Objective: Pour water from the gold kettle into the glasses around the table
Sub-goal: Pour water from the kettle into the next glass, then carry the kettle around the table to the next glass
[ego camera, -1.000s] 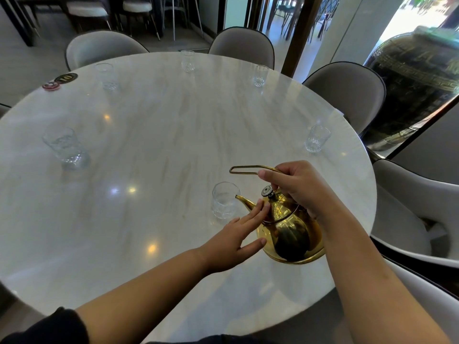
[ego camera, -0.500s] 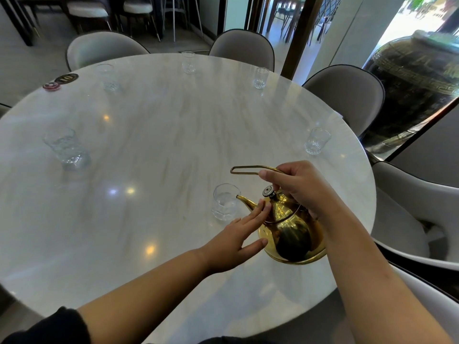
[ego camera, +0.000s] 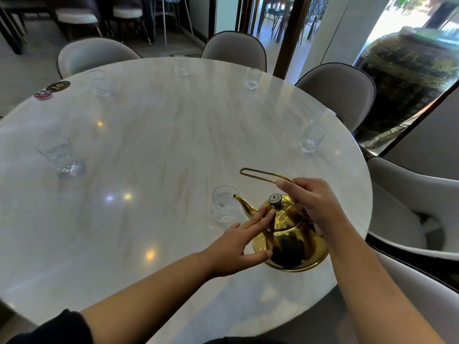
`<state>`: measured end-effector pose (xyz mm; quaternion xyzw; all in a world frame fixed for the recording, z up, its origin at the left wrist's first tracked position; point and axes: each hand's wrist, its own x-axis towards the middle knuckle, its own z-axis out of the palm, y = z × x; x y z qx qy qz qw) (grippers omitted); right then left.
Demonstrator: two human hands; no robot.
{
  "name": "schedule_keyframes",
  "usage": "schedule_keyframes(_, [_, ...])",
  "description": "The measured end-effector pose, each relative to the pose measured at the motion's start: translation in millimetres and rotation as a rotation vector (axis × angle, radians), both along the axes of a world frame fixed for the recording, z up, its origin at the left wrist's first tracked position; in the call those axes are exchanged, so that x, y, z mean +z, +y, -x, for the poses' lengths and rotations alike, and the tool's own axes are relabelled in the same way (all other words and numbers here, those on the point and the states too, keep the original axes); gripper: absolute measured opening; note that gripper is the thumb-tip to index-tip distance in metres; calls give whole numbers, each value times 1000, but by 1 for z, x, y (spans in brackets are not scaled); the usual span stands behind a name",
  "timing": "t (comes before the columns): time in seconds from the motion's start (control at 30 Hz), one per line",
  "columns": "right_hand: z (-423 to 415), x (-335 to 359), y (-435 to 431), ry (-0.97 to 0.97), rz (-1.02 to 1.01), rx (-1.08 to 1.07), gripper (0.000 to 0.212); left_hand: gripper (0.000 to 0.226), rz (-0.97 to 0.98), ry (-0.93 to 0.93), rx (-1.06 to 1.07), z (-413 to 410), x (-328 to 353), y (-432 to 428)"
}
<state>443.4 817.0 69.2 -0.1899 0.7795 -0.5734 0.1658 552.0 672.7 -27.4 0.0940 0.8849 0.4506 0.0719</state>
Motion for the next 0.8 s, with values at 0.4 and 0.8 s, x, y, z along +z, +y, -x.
schedule_keyframes(0.4, [-33, -48, 32, -226, 394, -266, 54, 70, 176, 38, -135, -4, -7, -6])
schedule_keyframes(0.8, [-100, -37, 111, -196, 582, -474, 58, 49, 60, 346, -233, -18, -1, 66])
